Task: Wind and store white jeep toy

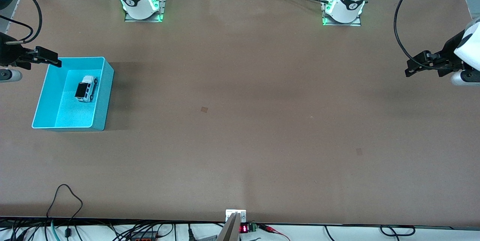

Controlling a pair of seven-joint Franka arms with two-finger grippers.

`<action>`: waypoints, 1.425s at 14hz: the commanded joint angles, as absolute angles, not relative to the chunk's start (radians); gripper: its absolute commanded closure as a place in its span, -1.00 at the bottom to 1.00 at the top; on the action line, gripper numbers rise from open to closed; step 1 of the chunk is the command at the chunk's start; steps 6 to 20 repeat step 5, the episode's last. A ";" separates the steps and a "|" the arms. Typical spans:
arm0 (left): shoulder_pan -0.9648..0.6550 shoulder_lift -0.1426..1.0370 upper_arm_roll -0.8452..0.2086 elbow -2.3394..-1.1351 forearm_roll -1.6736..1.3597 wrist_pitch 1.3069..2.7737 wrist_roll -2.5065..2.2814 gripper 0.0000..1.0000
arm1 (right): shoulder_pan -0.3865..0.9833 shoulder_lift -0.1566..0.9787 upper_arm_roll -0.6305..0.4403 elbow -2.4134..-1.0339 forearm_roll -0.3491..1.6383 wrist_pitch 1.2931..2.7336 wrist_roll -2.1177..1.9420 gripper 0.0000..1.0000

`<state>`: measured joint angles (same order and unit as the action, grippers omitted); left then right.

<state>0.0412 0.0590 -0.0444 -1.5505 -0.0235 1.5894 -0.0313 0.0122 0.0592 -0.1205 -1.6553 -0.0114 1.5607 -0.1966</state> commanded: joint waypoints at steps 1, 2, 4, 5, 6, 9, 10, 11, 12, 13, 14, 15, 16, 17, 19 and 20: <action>0.054 0.041 -0.052 -1.565 -0.032 1.594 -0.023 -1.00 | 0.025 0.046 -0.132 -1.666 0.005 1.557 -0.192 -1.00; 0.054 0.041 -0.052 -1.565 -0.034 1.595 -0.023 -1.00 | 0.025 0.046 -0.132 -1.666 0.005 1.557 -0.195 -1.00; 0.054 0.041 -0.052 -1.565 -0.034 1.595 -0.023 -1.00 | 0.025 0.046 -0.132 -1.666 0.005 1.555 -0.193 -1.00; 0.054 0.041 -0.052 -1.565 -0.034 1.595 -0.025 -1.00 | 0.025 0.046 -0.132 -1.666 0.005 1.555 -0.193 -1.00; 0.054 0.041 -0.052 -1.565 -0.034 1.595 -0.025 -1.00 | 0.025 0.046 -0.132 -1.666 0.005 1.555 -0.193 -1.00; 0.054 0.041 -0.052 -1.565 -0.034 1.595 -0.025 -1.00 | 0.025 0.046 -0.132 -1.666 0.005 1.555 -0.193 -1.00; 0.054 0.041 -0.052 -1.565 -0.034 1.595 -0.025 -1.00 | 0.025 0.046 -0.132 -1.666 0.005 1.555 -0.193 -1.00; 0.054 0.041 -0.052 -1.565 -0.034 1.595 -0.025 -1.00 | 0.025 0.046 -0.132 -1.666 0.005 1.555 -0.193 -1.00; 0.054 0.041 -0.052 -1.565 -0.034 1.595 -0.025 -1.00 | 0.025 0.046 -0.132 -1.666 0.005 1.555 -0.193 -1.00; 0.054 0.041 -0.052 -1.565 -0.034 1.595 -0.025 -1.00 | 0.025 0.046 -0.132 -1.666 0.005 1.555 -0.193 -1.00; 0.054 0.041 -0.052 -1.565 -0.034 1.595 -0.025 -1.00 | 0.025 0.046 -0.132 -1.666 0.005 1.555 -0.193 -1.00; 0.054 0.041 -0.052 -1.565 -0.034 1.595 -0.025 -1.00 | 0.025 0.046 -0.132 -1.666 0.005 1.555 -0.193 -1.00; 0.054 0.041 -0.052 -1.565 -0.034 1.595 -0.025 -1.00 | 0.025 0.046 -0.132 -1.666 0.005 1.555 -0.193 -1.00; 0.054 0.041 -0.052 -1.565 -0.034 1.595 -0.025 -1.00 | 0.025 0.046 -0.132 -1.666 0.005 1.555 -0.193 -1.00; 0.054 0.041 -0.052 -1.565 -0.034 1.595 -0.025 -1.00 | 0.025 0.046 -0.132 -1.666 0.005 1.555 -0.193 -1.00; 0.054 0.041 -0.052 -1.565 -0.034 1.595 -0.025 -1.00 | 0.025 0.046 -0.132 -1.666 0.005 1.555 -0.193 -1.00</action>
